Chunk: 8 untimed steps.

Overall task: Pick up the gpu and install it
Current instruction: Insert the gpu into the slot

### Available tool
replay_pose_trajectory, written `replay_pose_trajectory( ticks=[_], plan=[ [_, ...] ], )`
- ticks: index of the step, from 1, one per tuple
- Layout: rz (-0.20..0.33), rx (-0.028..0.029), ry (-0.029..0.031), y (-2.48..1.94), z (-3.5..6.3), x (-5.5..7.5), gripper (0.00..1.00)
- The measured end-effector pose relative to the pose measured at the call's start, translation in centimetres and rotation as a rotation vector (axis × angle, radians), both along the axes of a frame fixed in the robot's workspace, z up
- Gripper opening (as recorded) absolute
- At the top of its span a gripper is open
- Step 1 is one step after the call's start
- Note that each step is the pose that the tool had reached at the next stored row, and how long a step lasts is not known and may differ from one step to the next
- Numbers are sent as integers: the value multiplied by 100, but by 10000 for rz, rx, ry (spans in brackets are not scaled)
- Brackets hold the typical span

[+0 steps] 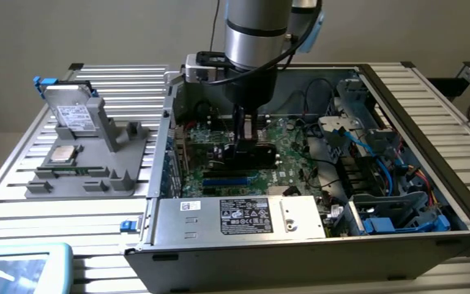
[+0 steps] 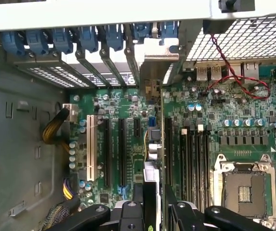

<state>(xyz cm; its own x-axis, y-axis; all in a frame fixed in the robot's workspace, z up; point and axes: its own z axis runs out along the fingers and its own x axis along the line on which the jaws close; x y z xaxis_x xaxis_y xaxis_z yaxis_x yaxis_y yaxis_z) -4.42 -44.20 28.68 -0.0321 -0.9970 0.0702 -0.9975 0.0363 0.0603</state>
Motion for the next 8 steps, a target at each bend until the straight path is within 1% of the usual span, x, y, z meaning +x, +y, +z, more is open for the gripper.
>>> replay_pose_trajectory(
  ticks=[4,8],
  plan=[
    [1,-2,27,-21,-21,-12,27],
    [0,2,39,-52,-44,-15,27]
  ],
)
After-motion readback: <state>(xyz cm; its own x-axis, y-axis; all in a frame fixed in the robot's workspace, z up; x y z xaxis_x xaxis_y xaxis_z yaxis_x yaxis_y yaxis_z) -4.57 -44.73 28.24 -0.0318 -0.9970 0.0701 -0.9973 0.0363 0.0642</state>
